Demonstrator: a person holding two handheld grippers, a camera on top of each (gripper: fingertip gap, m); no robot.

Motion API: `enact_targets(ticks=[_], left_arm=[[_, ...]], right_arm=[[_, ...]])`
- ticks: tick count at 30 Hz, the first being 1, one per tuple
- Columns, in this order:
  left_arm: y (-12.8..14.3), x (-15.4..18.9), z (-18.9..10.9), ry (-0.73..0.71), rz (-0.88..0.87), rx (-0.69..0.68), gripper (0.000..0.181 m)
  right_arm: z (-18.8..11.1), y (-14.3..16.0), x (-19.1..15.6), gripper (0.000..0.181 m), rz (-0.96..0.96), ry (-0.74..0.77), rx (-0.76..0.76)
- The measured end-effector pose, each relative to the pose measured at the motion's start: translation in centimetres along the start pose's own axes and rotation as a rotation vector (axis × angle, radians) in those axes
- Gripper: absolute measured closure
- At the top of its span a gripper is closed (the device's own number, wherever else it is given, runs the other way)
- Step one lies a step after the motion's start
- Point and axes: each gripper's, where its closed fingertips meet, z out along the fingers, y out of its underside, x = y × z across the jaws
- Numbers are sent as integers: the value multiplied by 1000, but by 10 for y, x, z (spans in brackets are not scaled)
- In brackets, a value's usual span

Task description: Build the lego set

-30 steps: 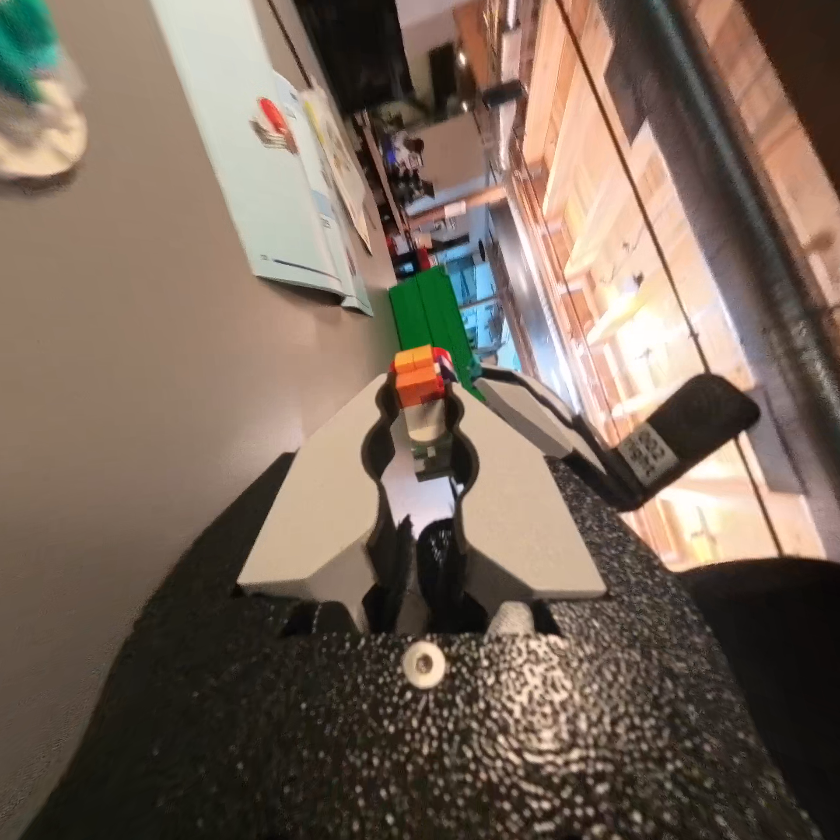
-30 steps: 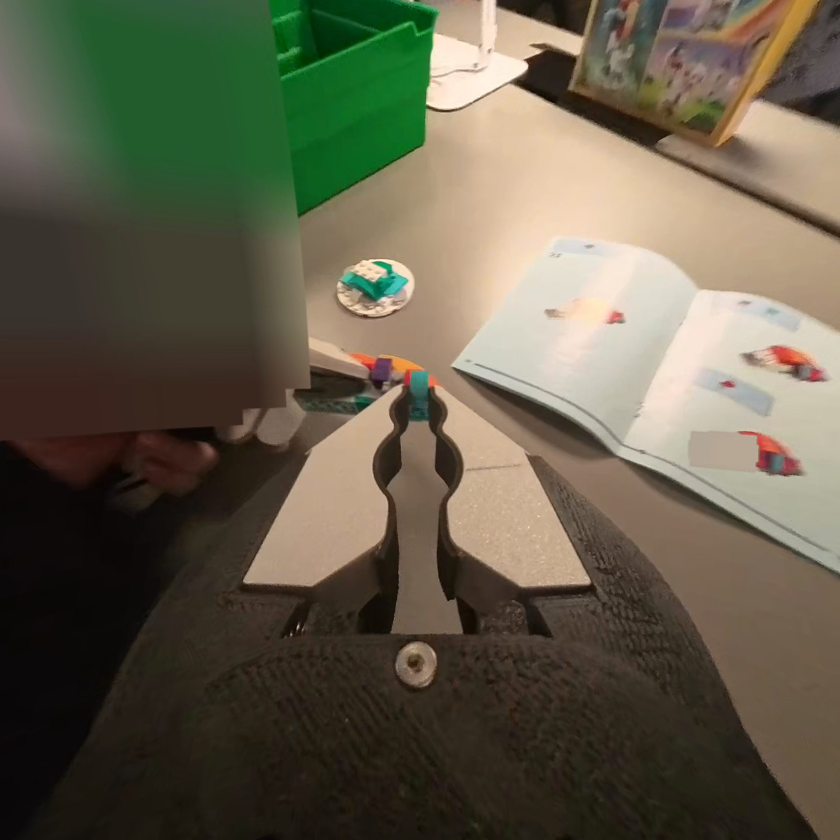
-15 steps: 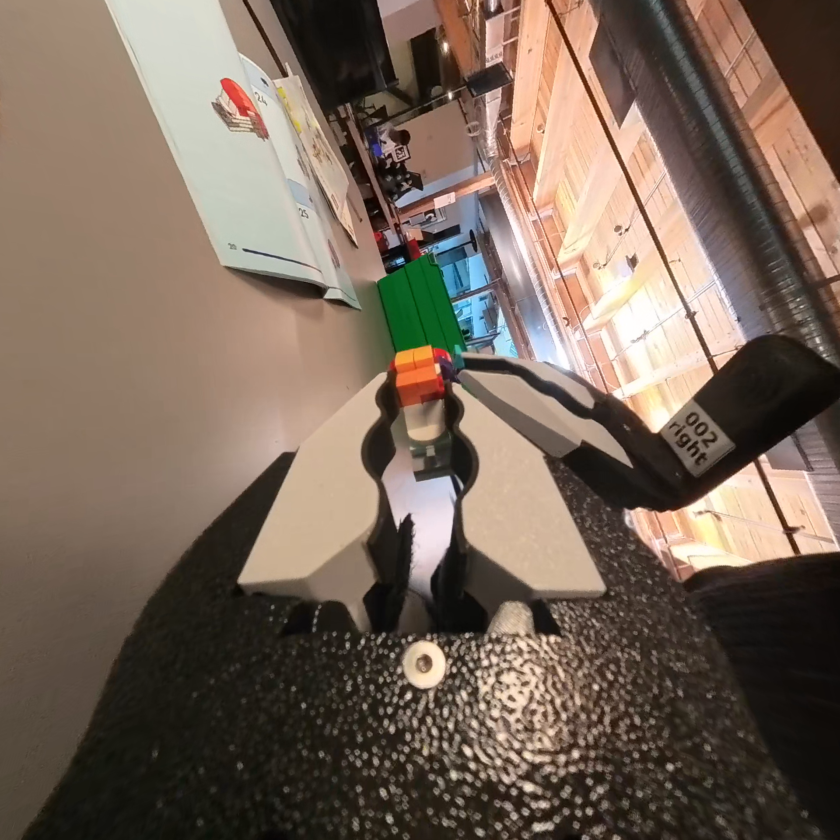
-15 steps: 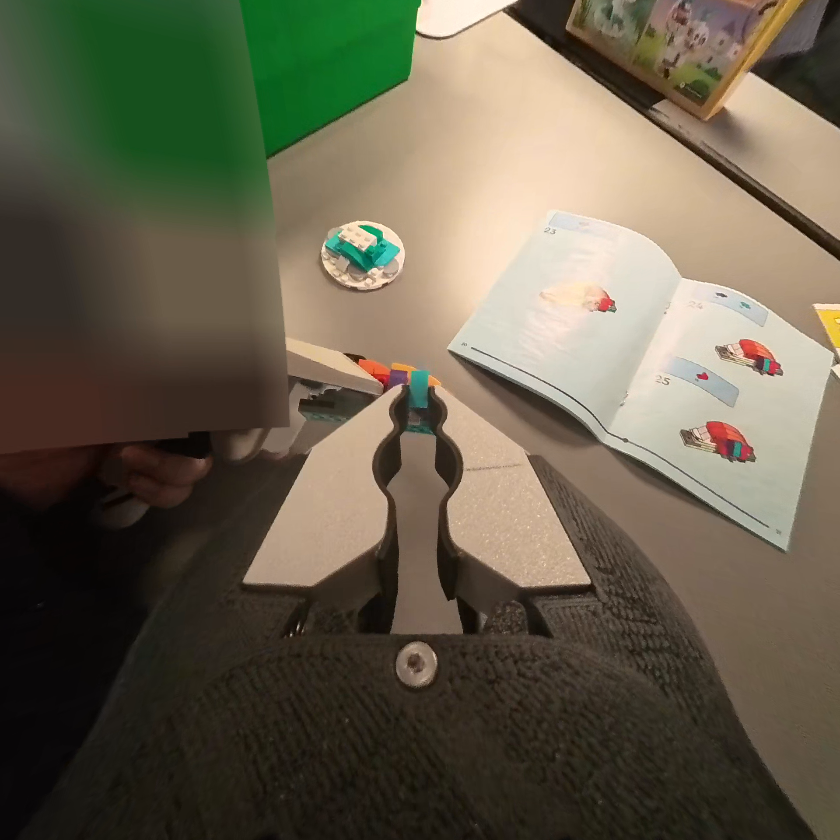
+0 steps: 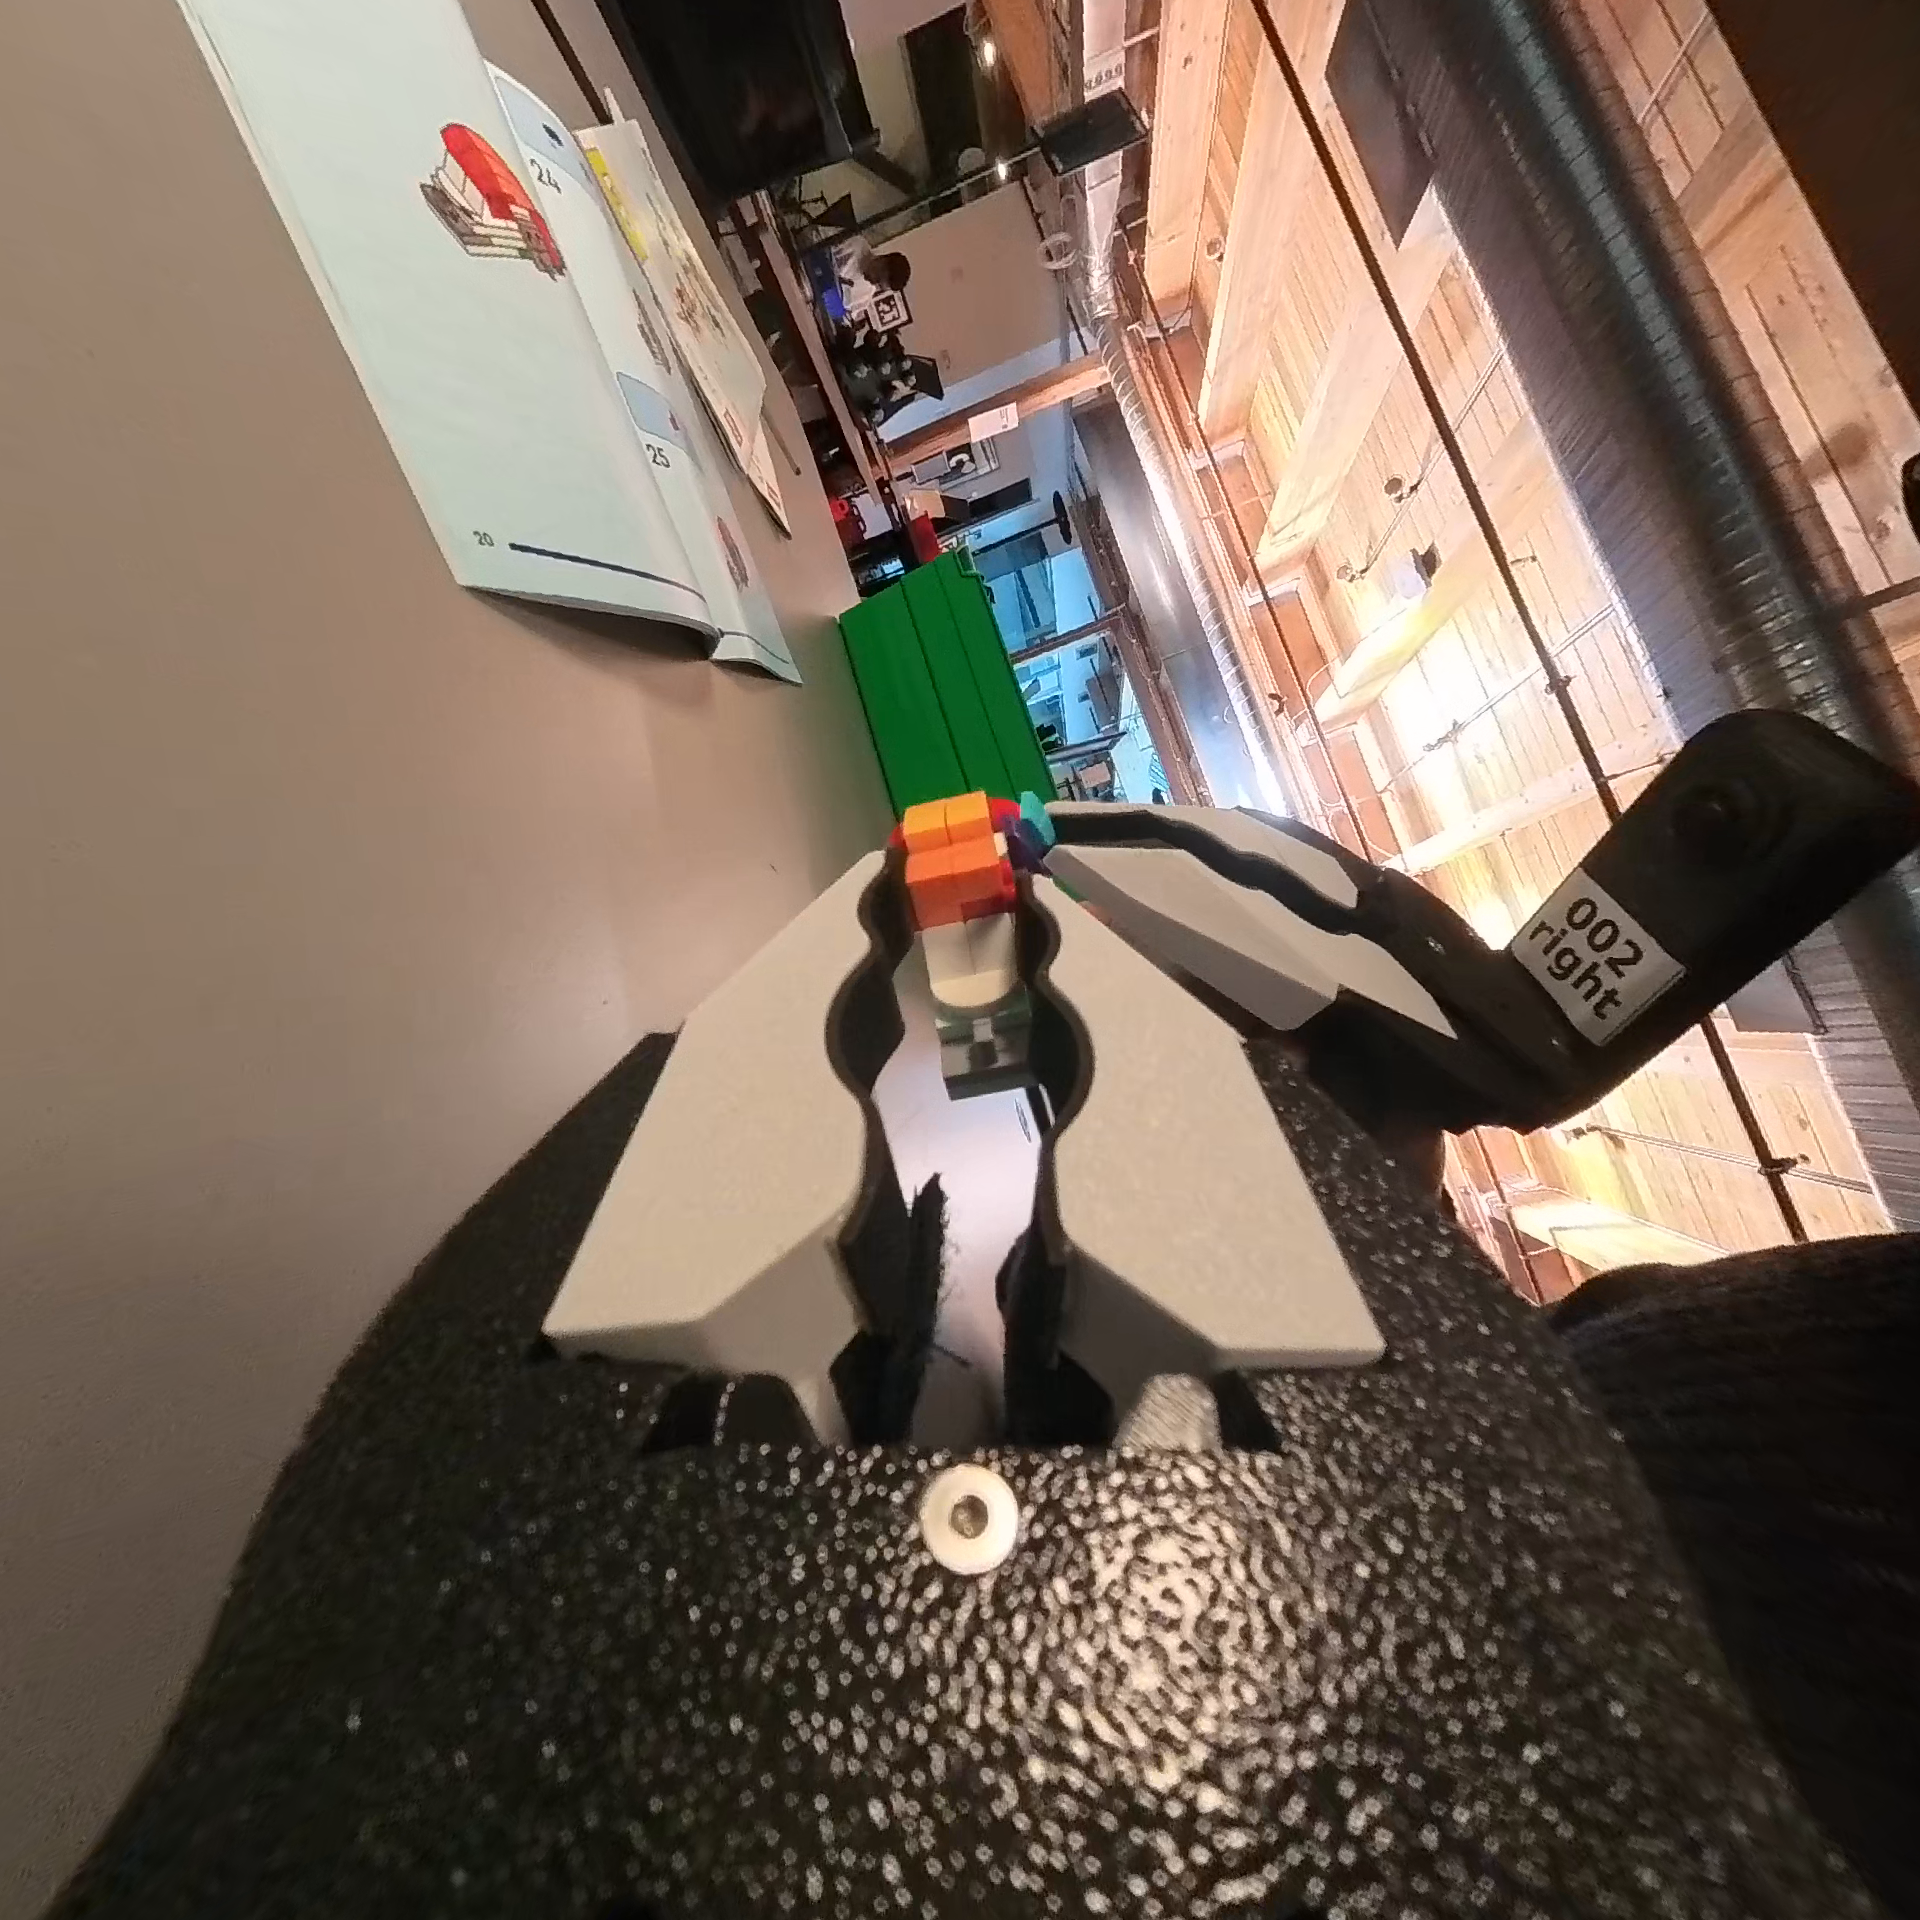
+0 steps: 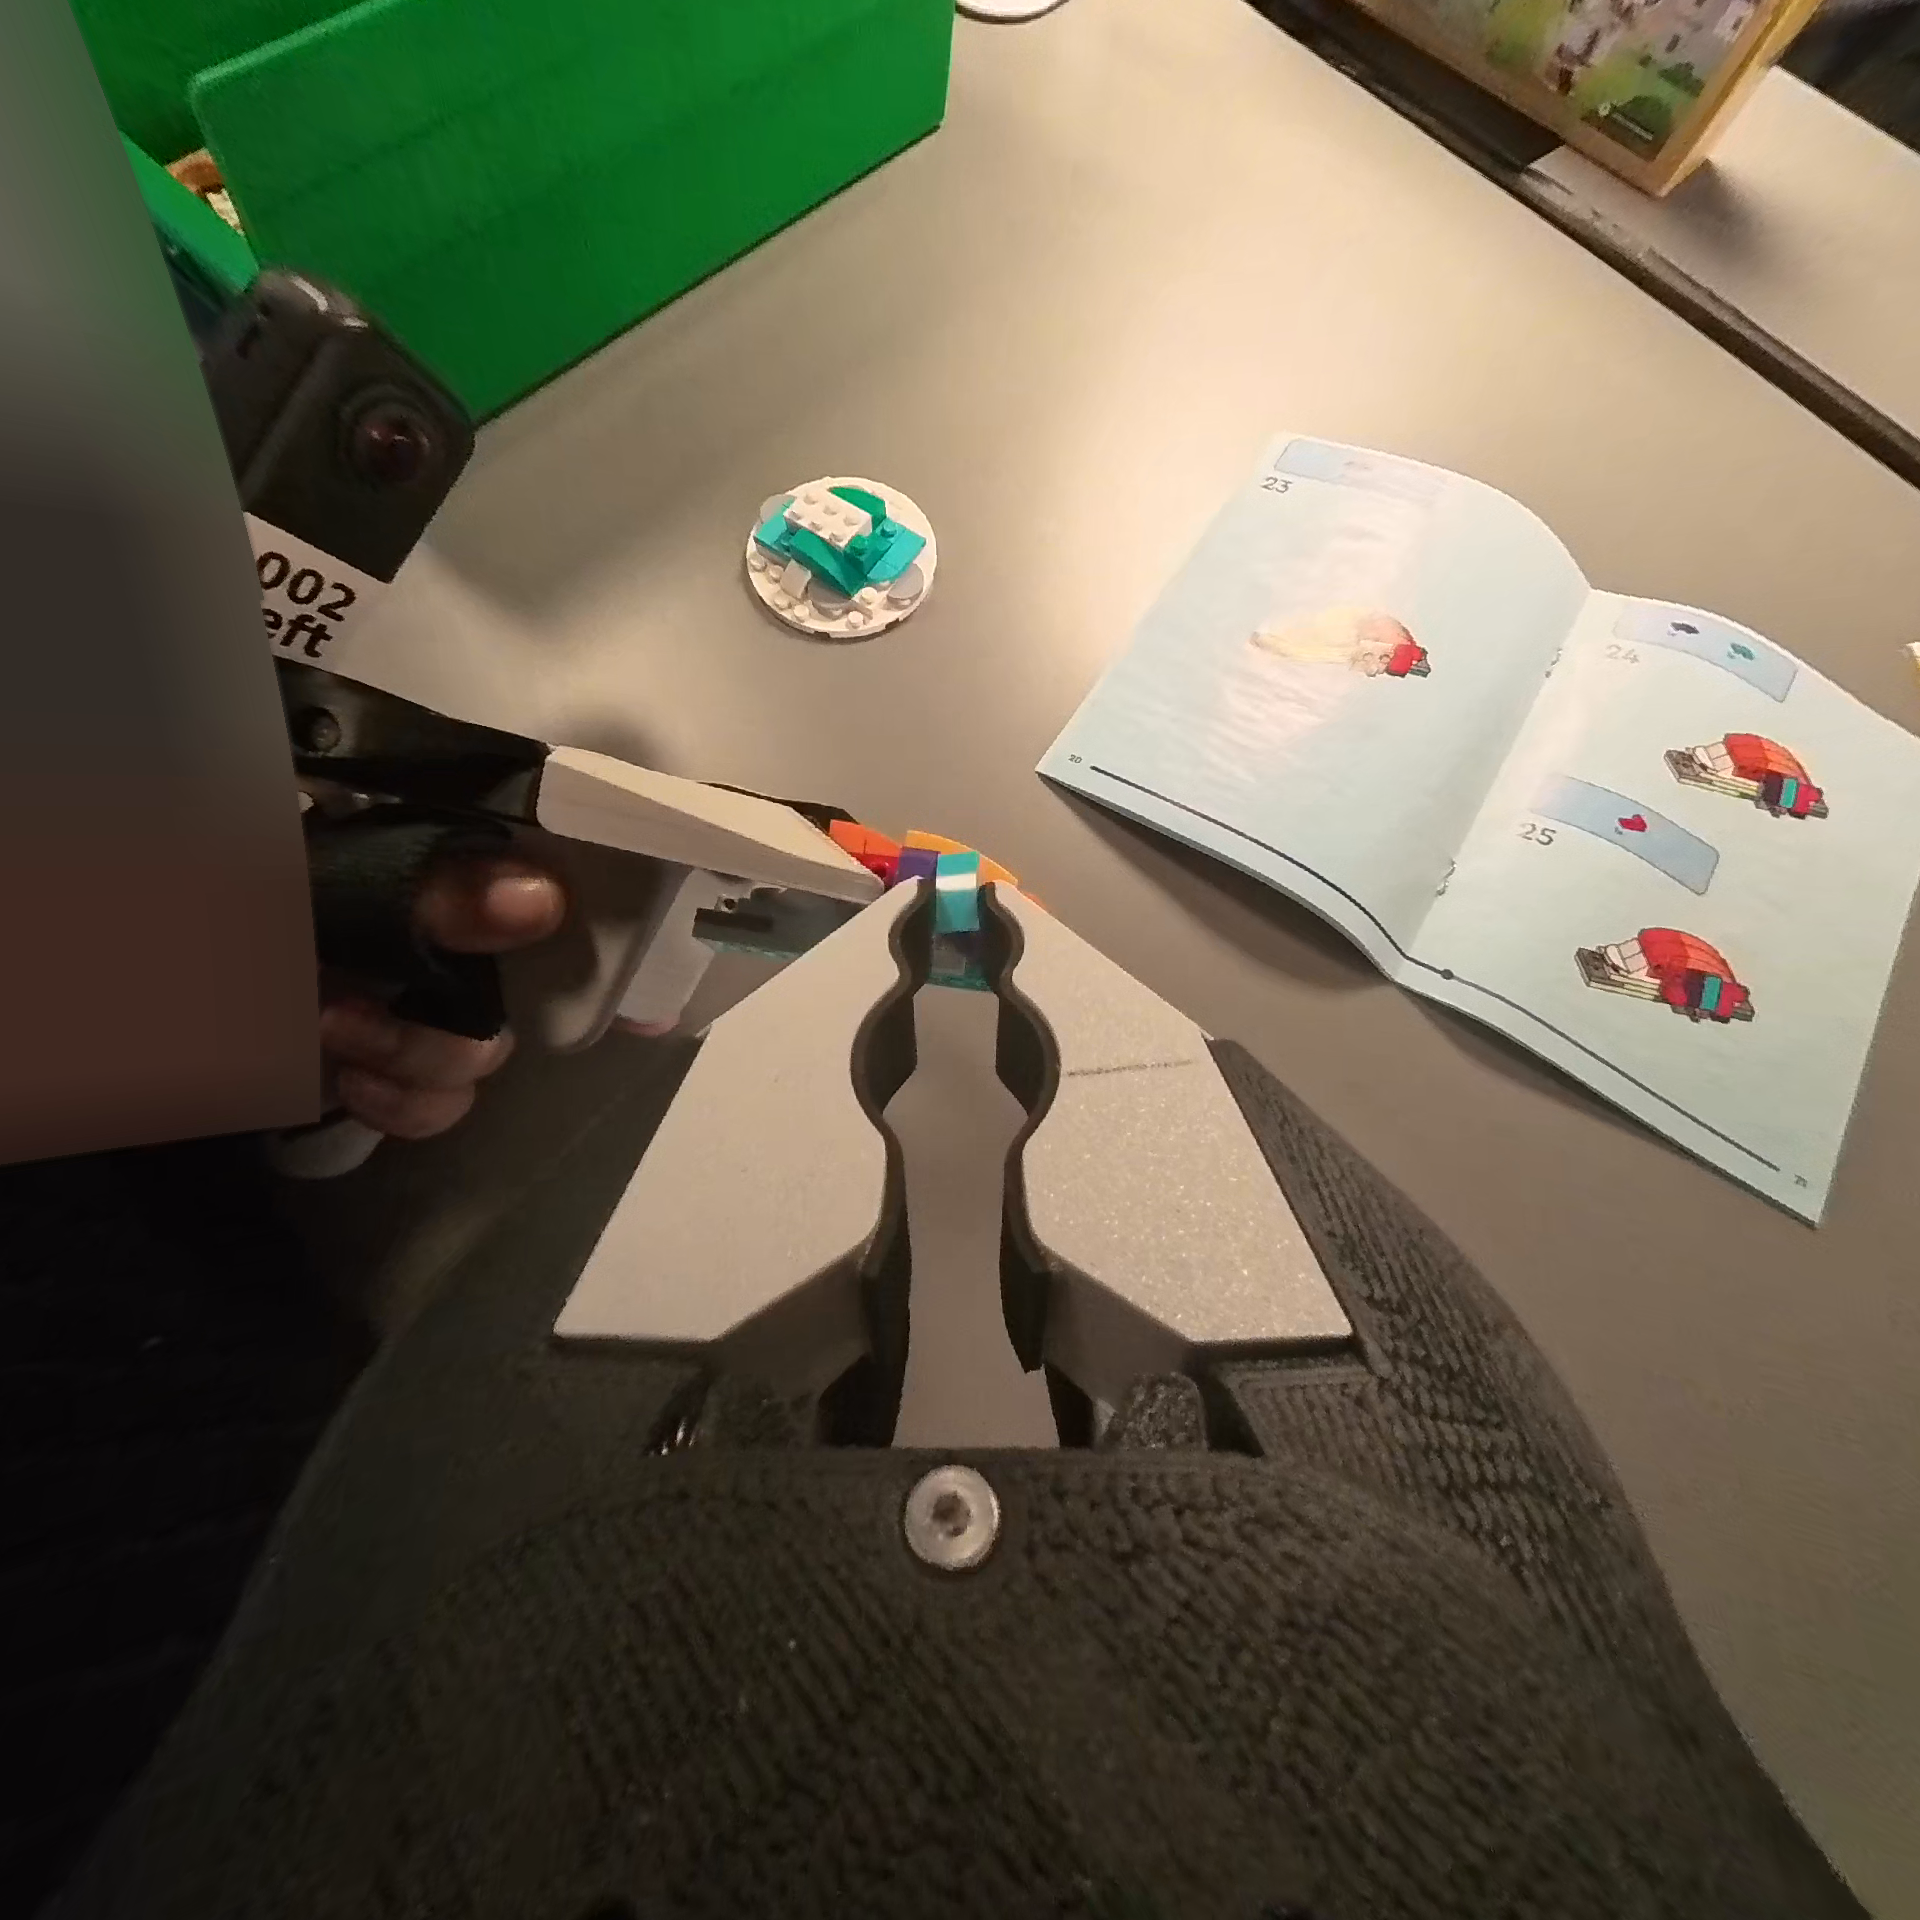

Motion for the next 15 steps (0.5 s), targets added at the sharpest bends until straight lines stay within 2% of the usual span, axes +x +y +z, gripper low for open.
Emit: enact_targets(ticks=[15], left_arm=[[3, 1, 2, 14, -11, -27, 164]], right_arm=[[-3, 3, 0, 171, 26, -27, -21]])
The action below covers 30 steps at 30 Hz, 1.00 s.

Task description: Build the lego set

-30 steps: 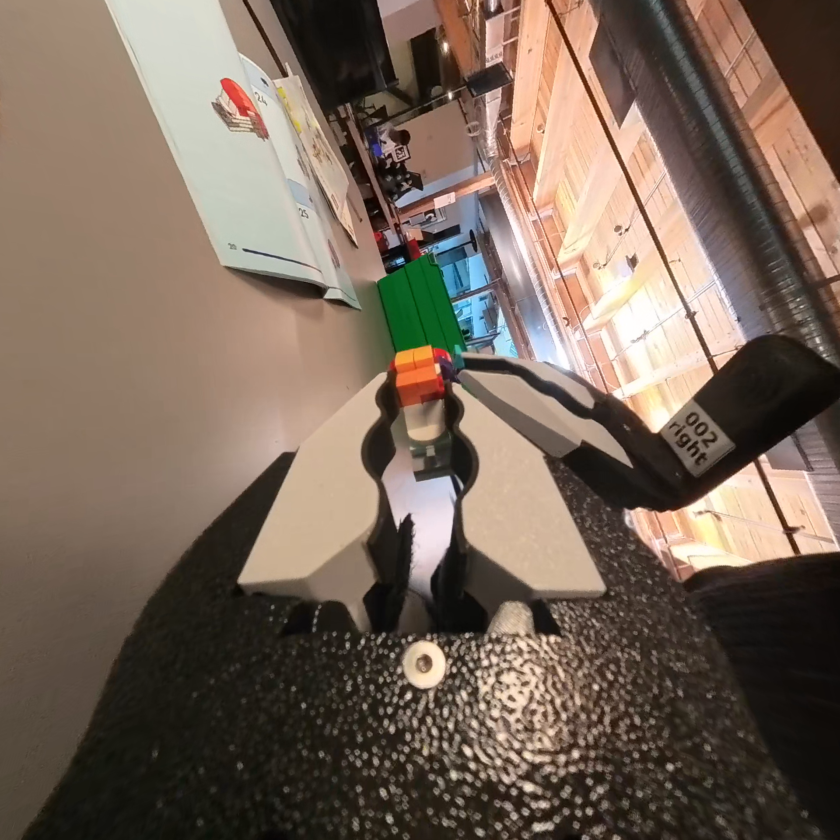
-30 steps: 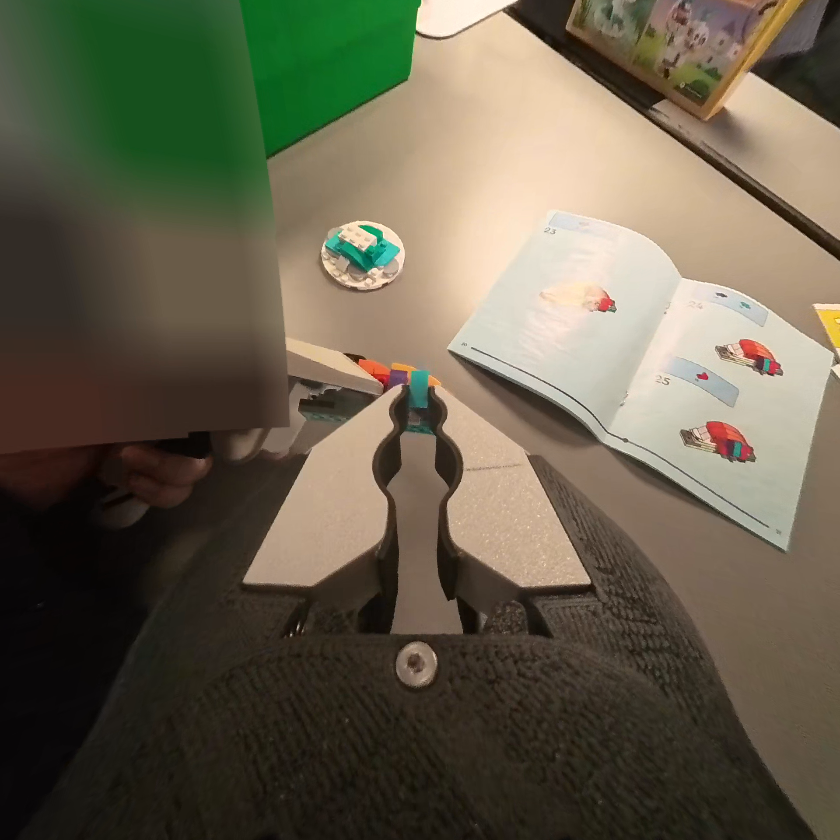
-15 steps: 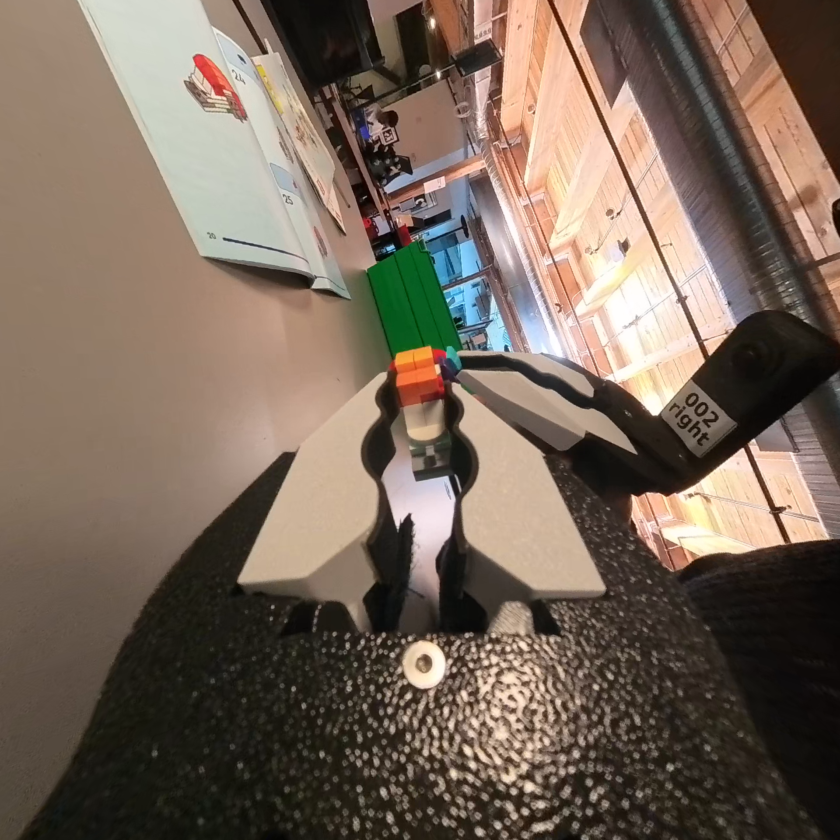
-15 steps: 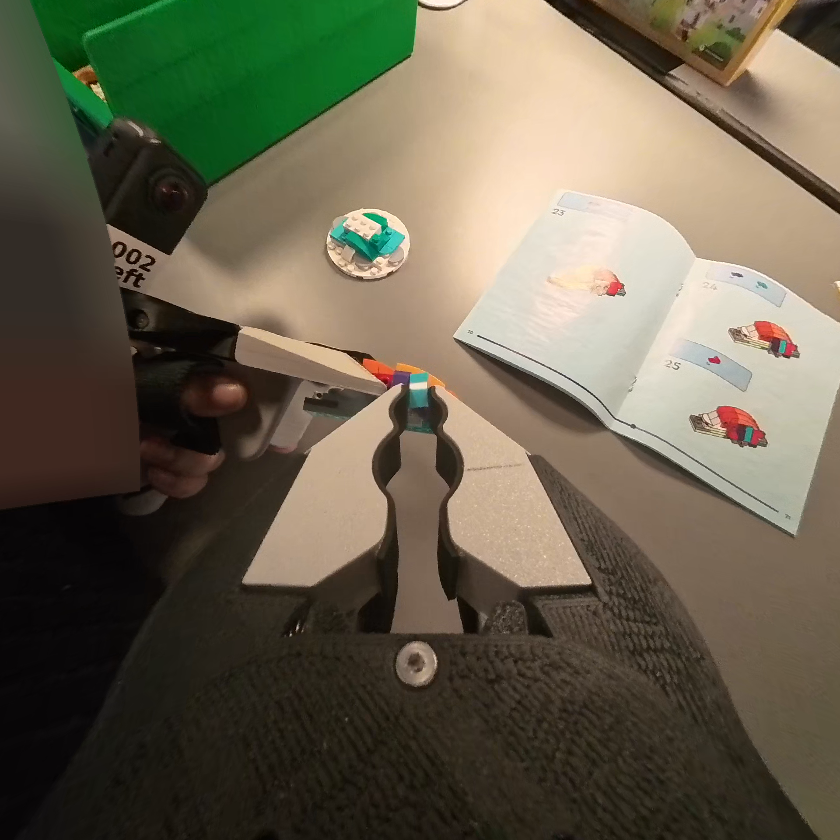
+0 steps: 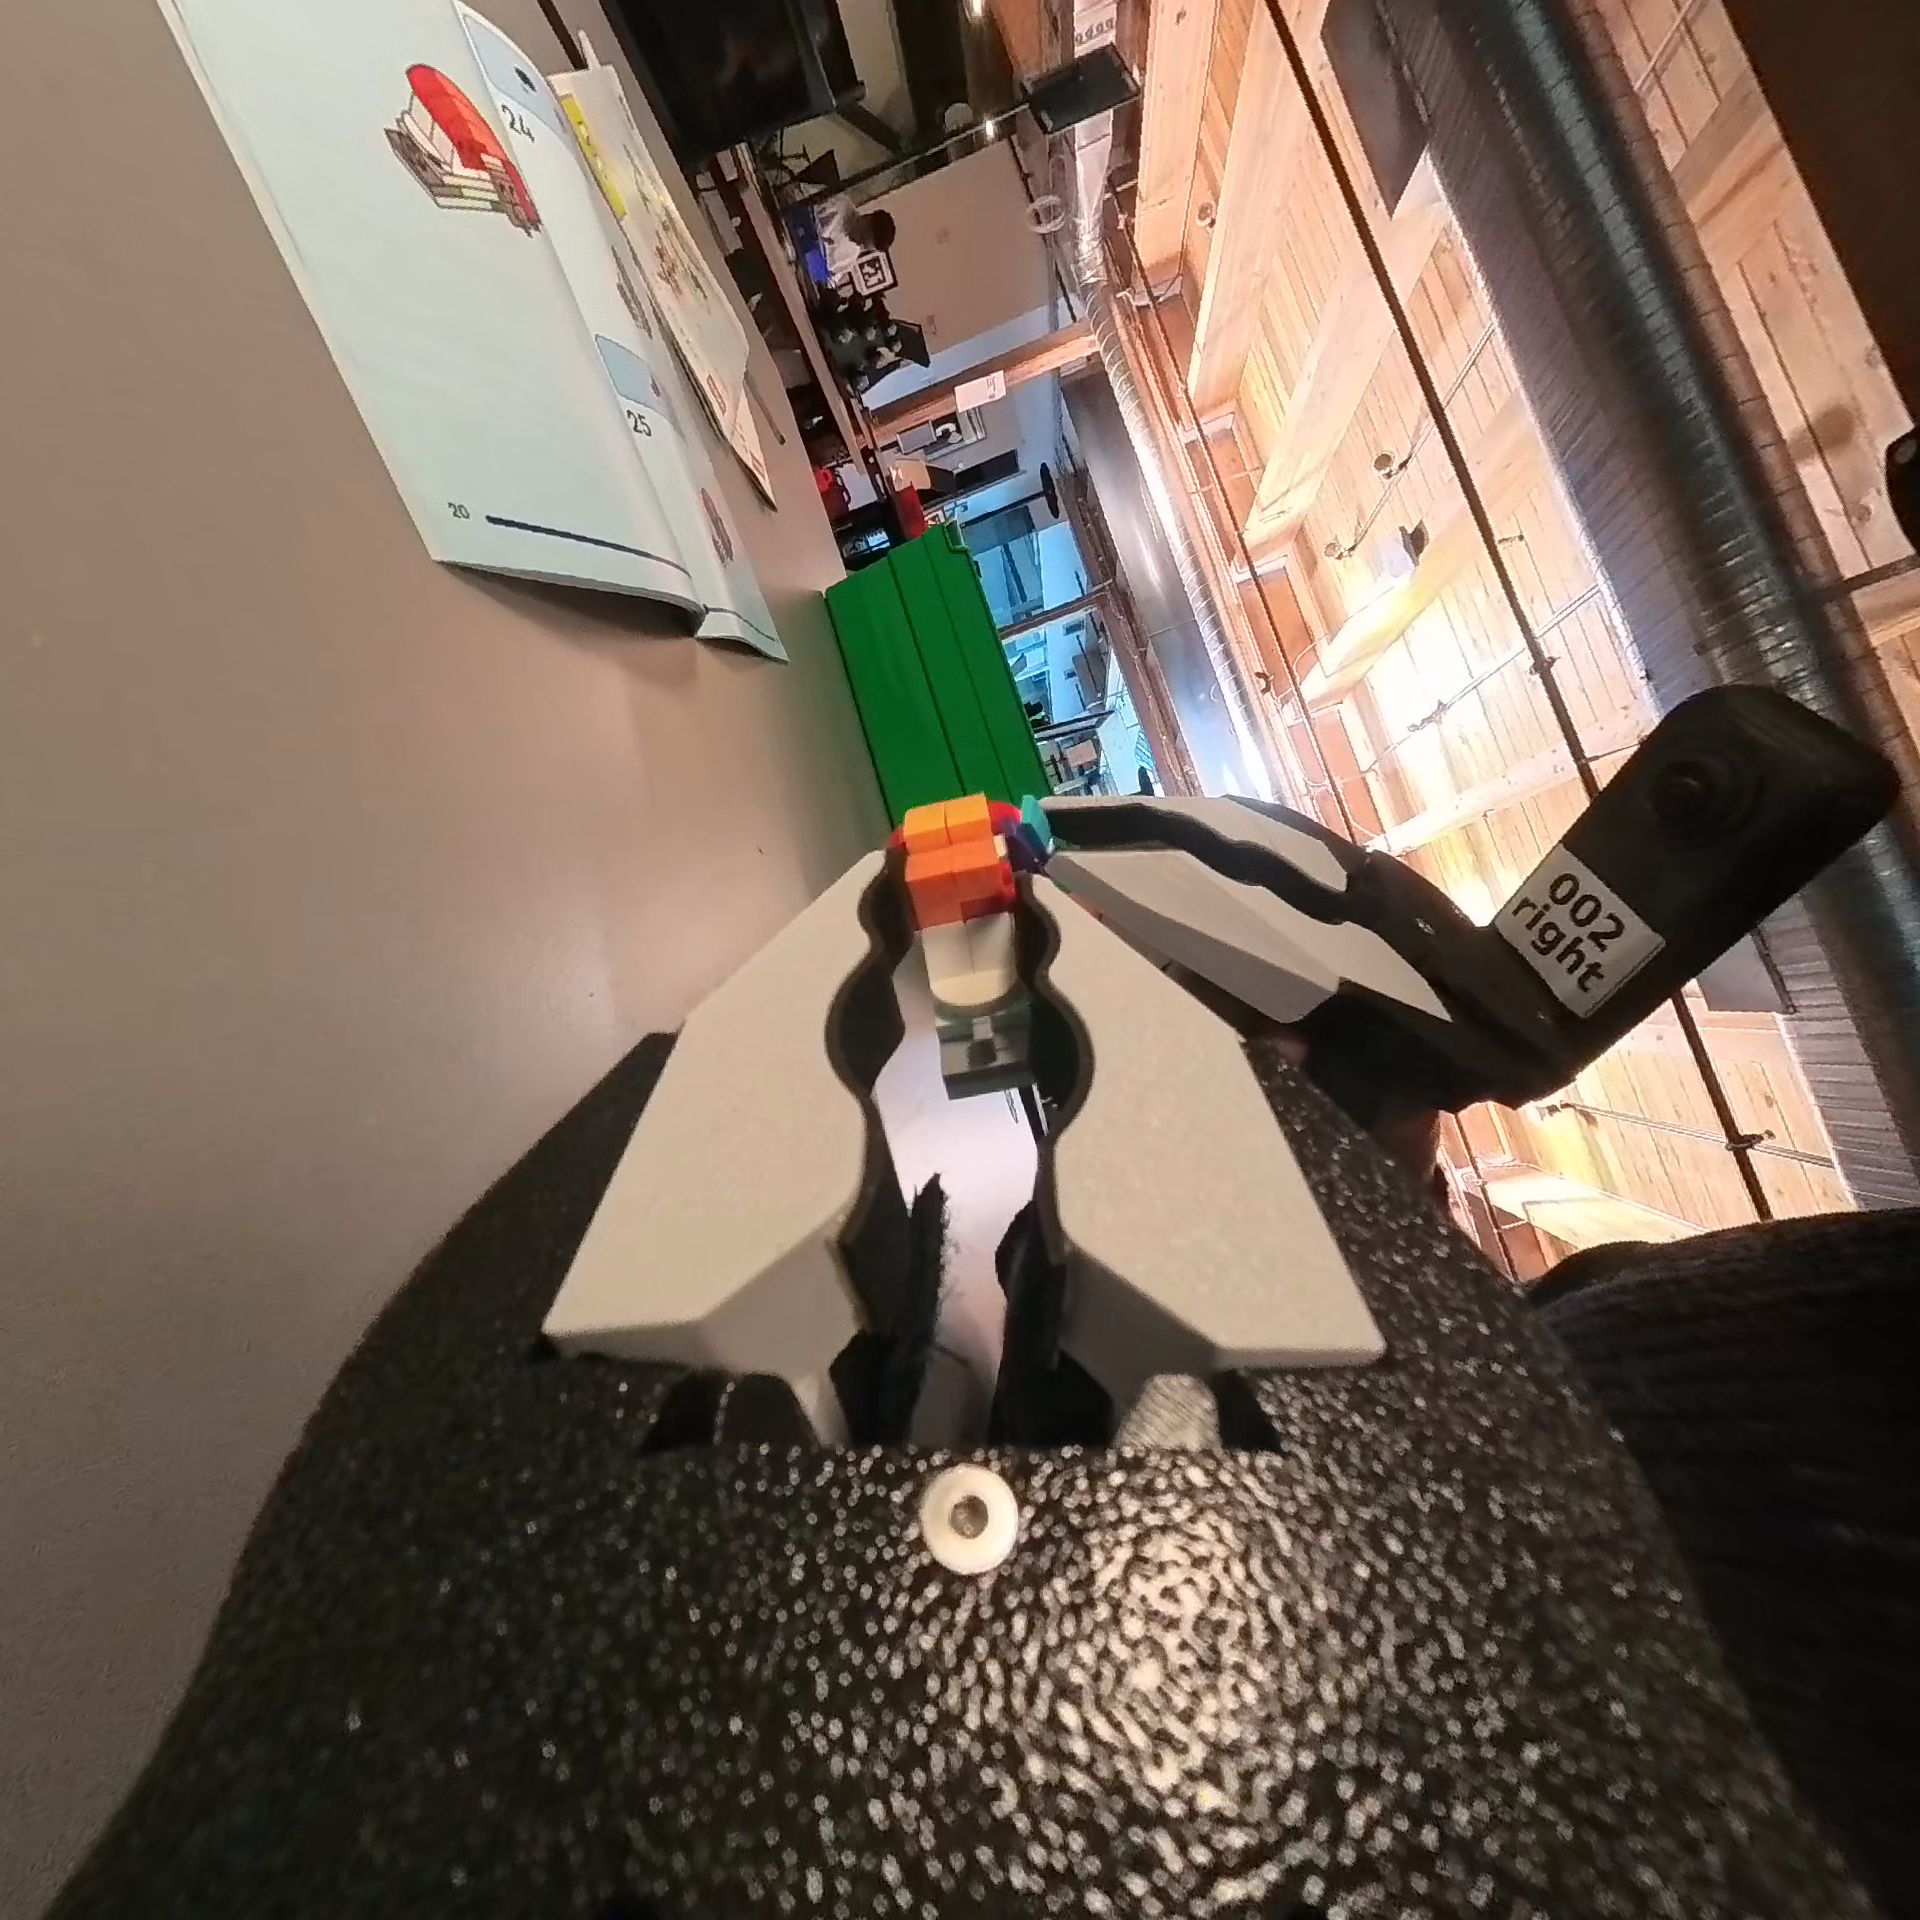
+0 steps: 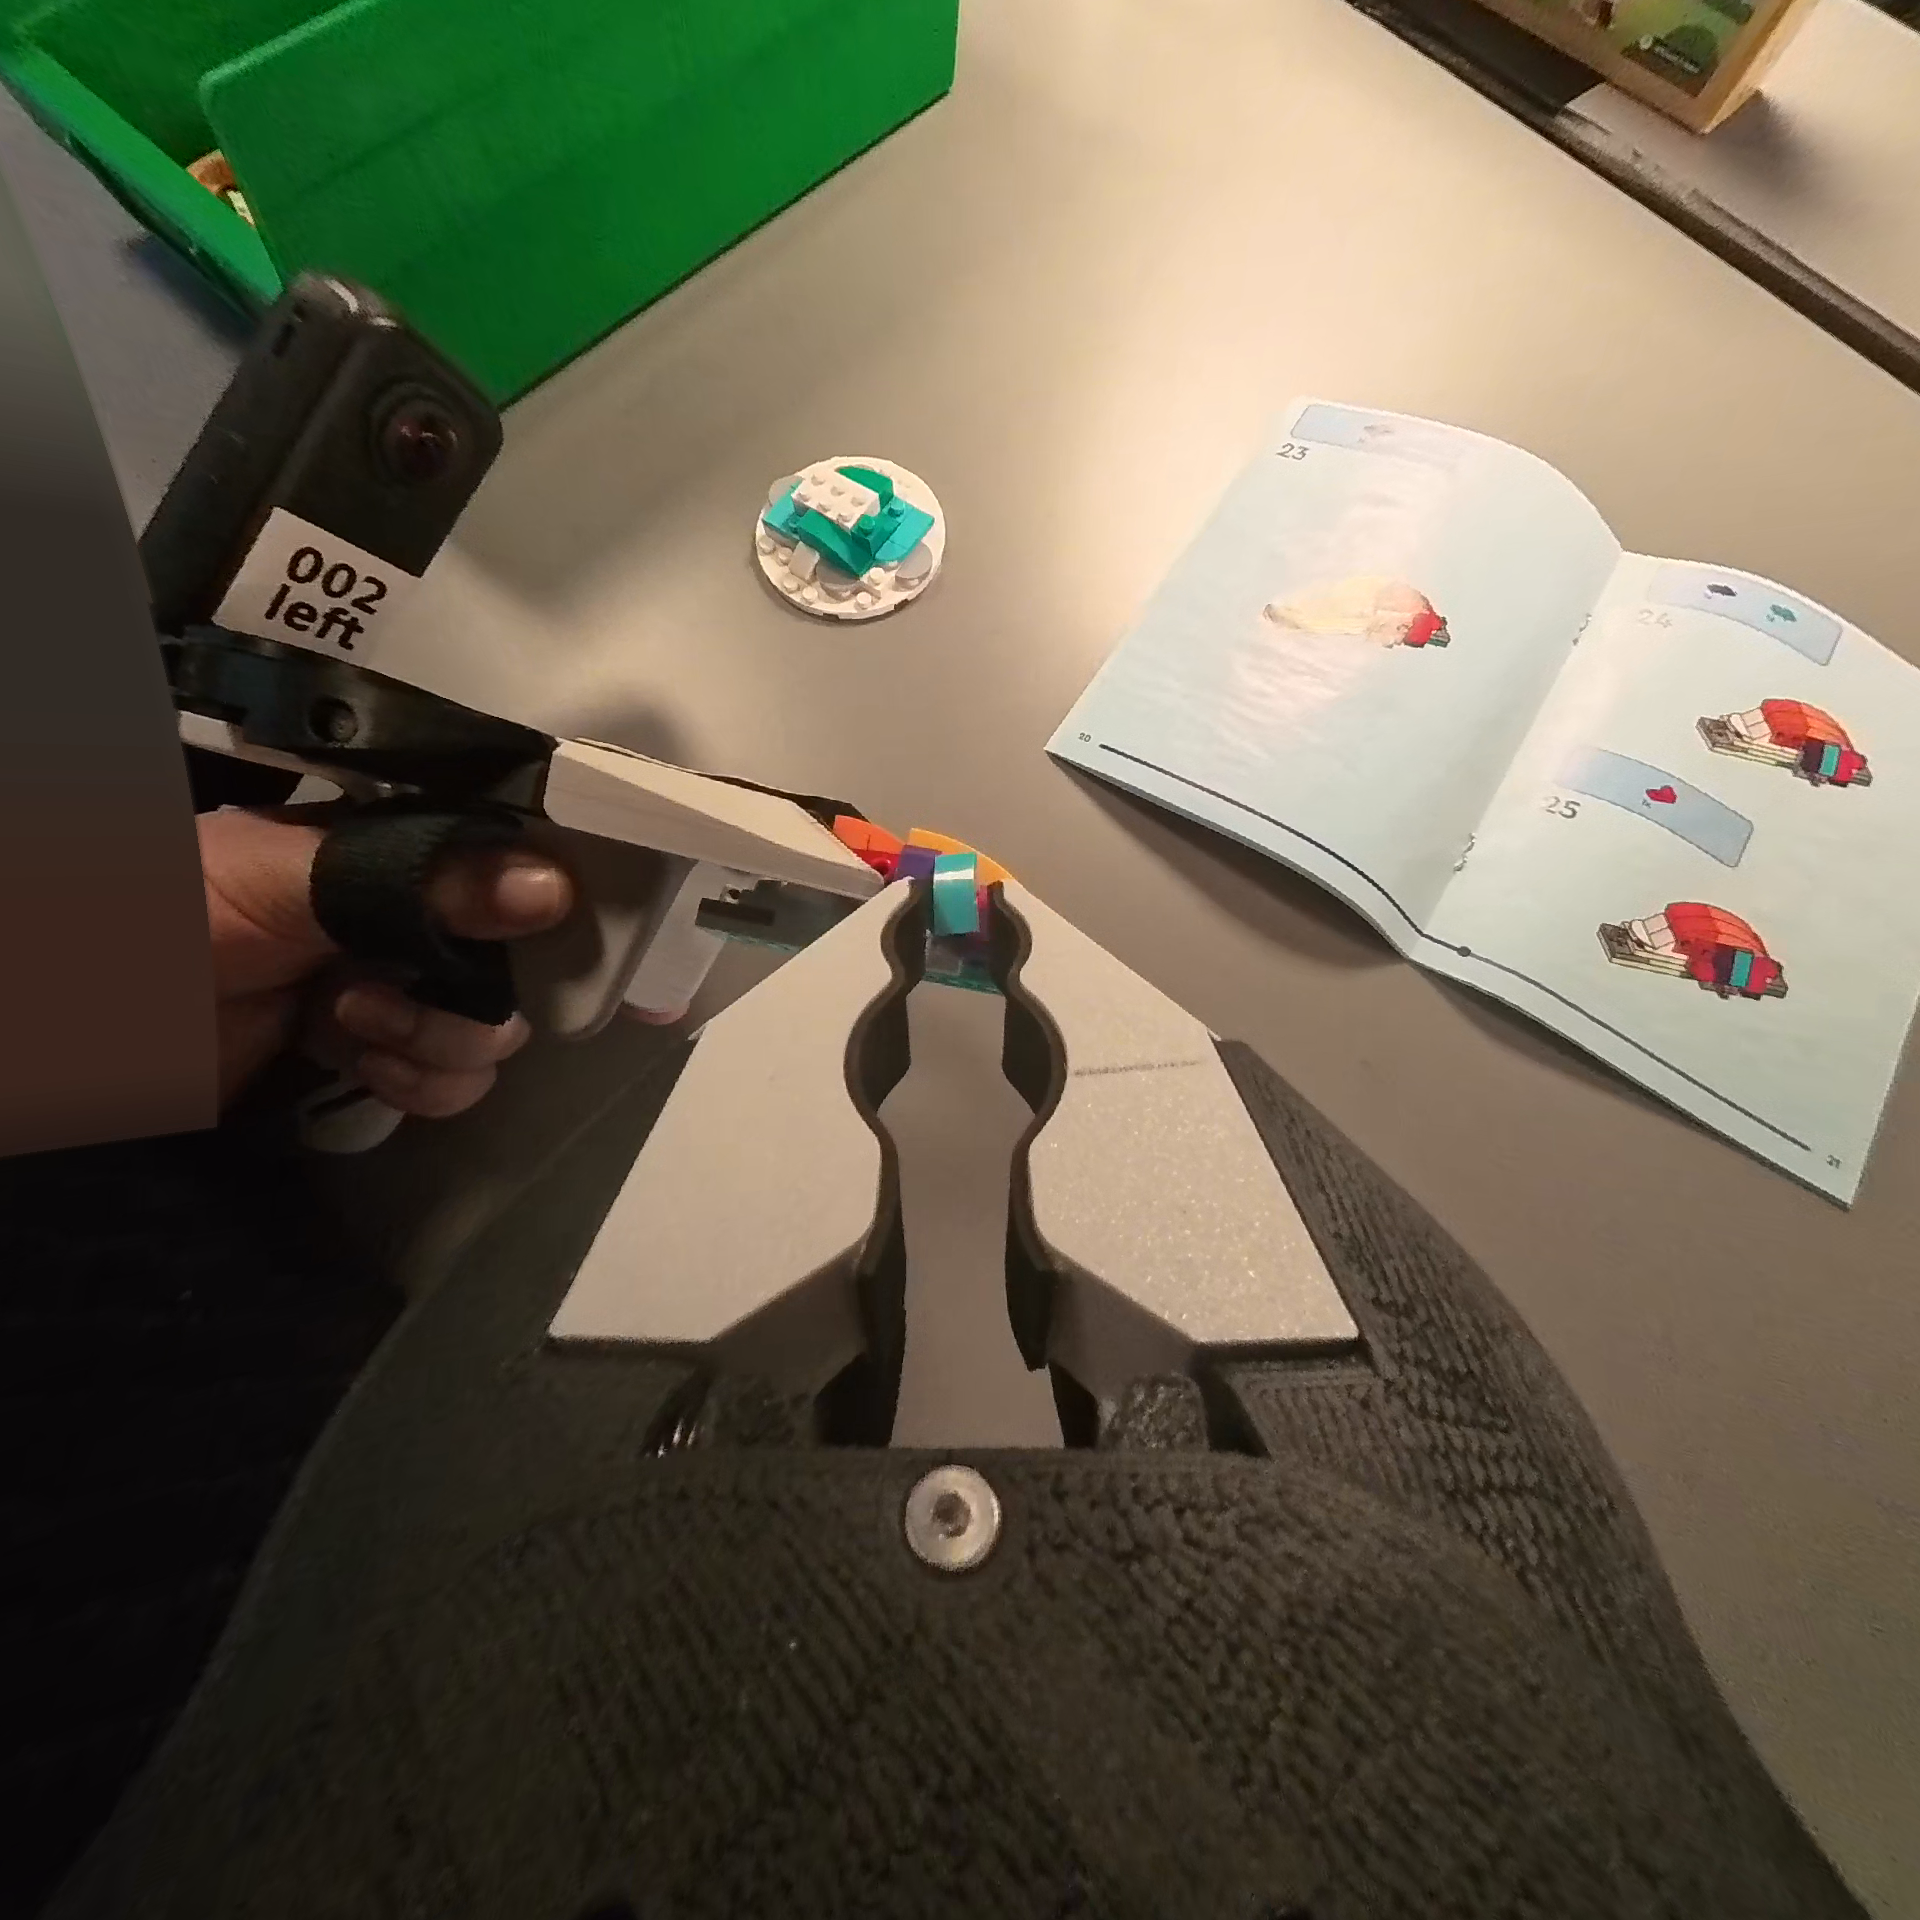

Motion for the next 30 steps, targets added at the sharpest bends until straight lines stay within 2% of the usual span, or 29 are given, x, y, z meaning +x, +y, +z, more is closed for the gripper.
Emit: enact_targets(ticks=[11, 14, 17, 22, 27, 30], left_arm=[[1, 0, 1, 5, -8, -7, 164], [0, -1, 0, 5, -18, -3, 164], [-1, -2, 0, 3, -29, 1, 164], [-1, -3, 0, -3, -37, -4, 164], [-1, -6, 1, -15, -49, -3, 164], [0, -7, 1, -24, -47, -8, 164]], right_arm=[[-5, 2, 2, 166, 18, -9, 4], [-13, -4, 3, 161, -5, -20, 56], [-20, -6, 12, 147, -198, 7, 122], [-10, 11, 25, 137, -713, 171, 202], [8, 22, 12, 118, -1079, 240, 307], [12, 19, 1, 115, -1263, 275, 380]])
